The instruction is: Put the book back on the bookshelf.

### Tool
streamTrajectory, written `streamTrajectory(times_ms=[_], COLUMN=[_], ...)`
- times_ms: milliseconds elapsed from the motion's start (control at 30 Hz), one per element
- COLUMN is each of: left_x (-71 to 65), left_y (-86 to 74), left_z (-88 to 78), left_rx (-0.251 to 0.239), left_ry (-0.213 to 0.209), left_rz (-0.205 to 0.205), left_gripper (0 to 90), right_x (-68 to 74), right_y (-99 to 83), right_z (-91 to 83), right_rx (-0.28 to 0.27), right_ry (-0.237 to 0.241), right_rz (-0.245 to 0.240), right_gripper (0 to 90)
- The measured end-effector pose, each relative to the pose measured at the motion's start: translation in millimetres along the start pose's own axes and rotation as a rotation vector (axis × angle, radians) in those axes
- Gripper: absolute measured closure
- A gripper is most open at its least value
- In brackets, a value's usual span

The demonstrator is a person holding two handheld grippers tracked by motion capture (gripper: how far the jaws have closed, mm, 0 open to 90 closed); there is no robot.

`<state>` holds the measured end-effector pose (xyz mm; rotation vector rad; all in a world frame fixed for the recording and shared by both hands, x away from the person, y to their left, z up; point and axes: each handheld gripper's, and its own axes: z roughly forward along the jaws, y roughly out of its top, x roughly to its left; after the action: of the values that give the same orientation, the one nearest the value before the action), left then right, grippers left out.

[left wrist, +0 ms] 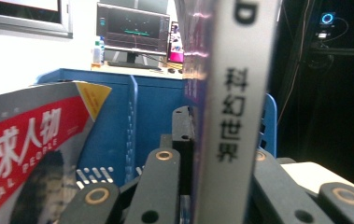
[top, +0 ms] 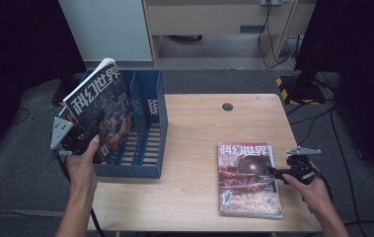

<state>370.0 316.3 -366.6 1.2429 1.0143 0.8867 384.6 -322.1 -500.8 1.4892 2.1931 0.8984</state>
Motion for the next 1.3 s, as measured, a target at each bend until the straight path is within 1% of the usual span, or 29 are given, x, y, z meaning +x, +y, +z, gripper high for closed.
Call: streamTrajectory(times_ms=[200, 433, 600, 800, 833, 1033, 1133, 1300], left_x=[4.5, 2.2, -0.7, -3.7, -3.6, -2.3, -2.0, 0.2], left_y=[-4.4, -13.2, -19.0, -26.0, -27.0, -32.2, -32.3, -33.9], left_z=[1.3, 9.4, 15.6, 20.0, 20.4, 21.6, 21.7, 23.1], left_rx=[0.012, 0.030, 0.026, 0.032, 0.031, 0.021, 0.021, 0.016], left_ry=[0.014, 0.021, 0.013, 0.008, 0.007, 0.006, 0.011, 0.013], left_rz=[0.000, 0.003, -0.011, -0.012, -0.015, -0.034, -0.028, -0.037], left_gripper=[82.4, 82.4, 82.4, 82.4, 82.4, 82.3, 82.3, 82.3], right_x=[0.9, 0.5, 0.5, -0.2, -0.8, -0.1, 0.3, 0.0], right_y=[0.1, 0.1, 0.1, -0.1, -0.1, -0.2, 0.0, -0.2], right_z=[0.8, 0.5, 0.4, -0.3, -0.3, -0.1, 0.2, 0.0], right_rx=[-0.001, -0.003, -0.004, -0.004, -0.007, -0.002, -0.003, -0.001], right_ry=[0.000, -0.004, -0.004, -0.003, -0.005, -0.003, -0.004, -0.003], right_rz=[-0.008, -0.006, -0.005, 0.000, -0.006, -0.002, 0.001, 0.001], right_gripper=[14.4, 14.4, 14.4, 14.4, 14.4, 14.4, 14.4, 14.4])
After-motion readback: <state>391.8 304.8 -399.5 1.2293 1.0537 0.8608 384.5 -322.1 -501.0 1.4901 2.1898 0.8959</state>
